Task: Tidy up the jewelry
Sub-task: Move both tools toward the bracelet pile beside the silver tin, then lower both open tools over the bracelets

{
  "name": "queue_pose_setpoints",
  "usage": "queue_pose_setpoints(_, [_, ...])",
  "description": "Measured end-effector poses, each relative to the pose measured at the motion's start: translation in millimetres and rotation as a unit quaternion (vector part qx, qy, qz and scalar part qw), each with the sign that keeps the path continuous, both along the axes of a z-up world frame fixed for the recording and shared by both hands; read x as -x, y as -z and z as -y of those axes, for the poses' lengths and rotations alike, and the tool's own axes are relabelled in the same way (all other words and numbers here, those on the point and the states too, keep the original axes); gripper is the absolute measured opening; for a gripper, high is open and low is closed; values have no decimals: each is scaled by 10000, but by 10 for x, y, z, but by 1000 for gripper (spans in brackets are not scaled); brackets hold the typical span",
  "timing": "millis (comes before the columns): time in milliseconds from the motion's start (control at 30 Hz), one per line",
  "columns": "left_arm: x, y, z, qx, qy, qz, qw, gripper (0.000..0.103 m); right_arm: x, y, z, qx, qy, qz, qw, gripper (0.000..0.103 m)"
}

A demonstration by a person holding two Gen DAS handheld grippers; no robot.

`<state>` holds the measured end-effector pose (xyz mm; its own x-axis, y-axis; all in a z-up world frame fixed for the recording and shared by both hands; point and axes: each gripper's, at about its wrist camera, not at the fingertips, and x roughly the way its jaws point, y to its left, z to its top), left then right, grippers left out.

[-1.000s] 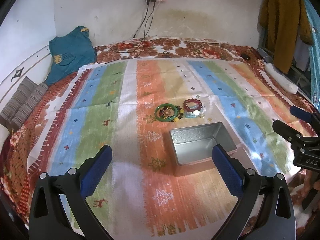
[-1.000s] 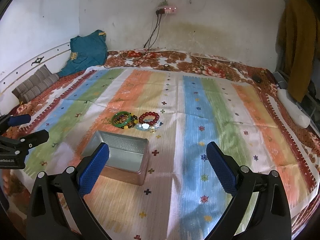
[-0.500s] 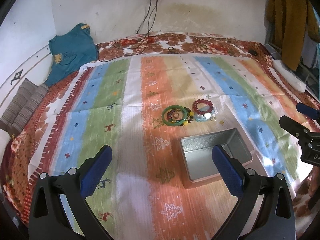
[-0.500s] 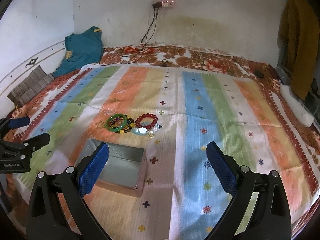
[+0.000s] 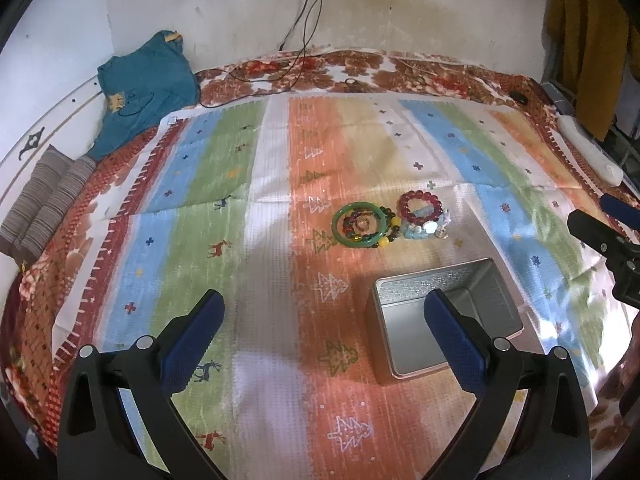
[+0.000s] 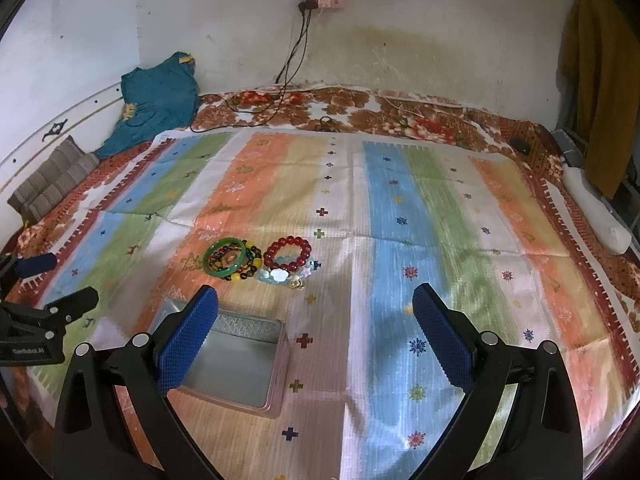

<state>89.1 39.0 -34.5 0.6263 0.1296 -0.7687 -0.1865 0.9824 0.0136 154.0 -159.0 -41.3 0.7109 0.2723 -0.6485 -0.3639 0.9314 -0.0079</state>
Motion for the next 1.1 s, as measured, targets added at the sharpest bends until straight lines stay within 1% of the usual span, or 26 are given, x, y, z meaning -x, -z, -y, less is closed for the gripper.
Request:
queue_pose_setpoints(400, [-230,141,-159,185,-163,-196,9995,97,-278,73,-112,58,-3,-100,9999,99])
queue_pose_setpoints(567, [-343,203,-200,102,-195,-224,9995,97,-405,123,-169,69,-4,-216,9997,99])
queue_pose_setpoints(633, [-406,244,-222,63,-238,-332,9991,97,-439,142,-174,63,8,-243,9997,99])
queue_pose_setpoints(800, [-535,307,-259,68,-196,-357,9991,97,-557,202,-213,106,22,-339,9994,99])
queue_pose_setpoints(933, [-654,371,-273,149,-140,-405,9990,97,-658,258,-246,163,10,-422,9990,99])
queue_pose_setpoints(1100, [-775,442,-268,89,-114,-445,9989,97,-767,335,-301,290,-15,-468,9985,99])
